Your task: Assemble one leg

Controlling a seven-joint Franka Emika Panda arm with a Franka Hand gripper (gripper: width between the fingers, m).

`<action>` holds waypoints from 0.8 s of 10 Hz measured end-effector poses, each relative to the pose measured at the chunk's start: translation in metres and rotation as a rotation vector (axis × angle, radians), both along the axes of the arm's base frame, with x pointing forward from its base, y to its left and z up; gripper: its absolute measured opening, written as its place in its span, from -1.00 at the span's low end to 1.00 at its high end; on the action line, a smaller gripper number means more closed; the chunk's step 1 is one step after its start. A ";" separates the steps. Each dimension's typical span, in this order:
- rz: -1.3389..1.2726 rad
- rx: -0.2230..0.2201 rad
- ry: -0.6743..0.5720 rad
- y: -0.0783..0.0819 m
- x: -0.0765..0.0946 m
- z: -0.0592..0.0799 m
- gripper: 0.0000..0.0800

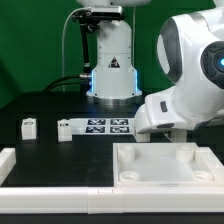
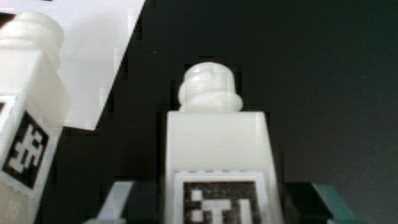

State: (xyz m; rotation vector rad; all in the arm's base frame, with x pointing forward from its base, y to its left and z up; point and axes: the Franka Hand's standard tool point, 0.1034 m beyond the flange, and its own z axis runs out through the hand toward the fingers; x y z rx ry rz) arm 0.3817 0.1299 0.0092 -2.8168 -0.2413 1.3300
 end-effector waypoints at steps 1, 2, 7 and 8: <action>0.000 0.000 0.000 0.000 0.000 0.000 -0.28; 0.000 0.000 0.000 0.000 0.000 0.000 -0.28; 0.017 -0.025 0.029 -0.001 0.009 0.056 -0.28; 0.022 -0.025 0.025 0.000 0.016 0.070 -0.28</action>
Offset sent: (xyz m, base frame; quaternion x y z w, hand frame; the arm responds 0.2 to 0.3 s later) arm 0.0000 0.0000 0.0000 0.0000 0.0000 0.0000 1.0000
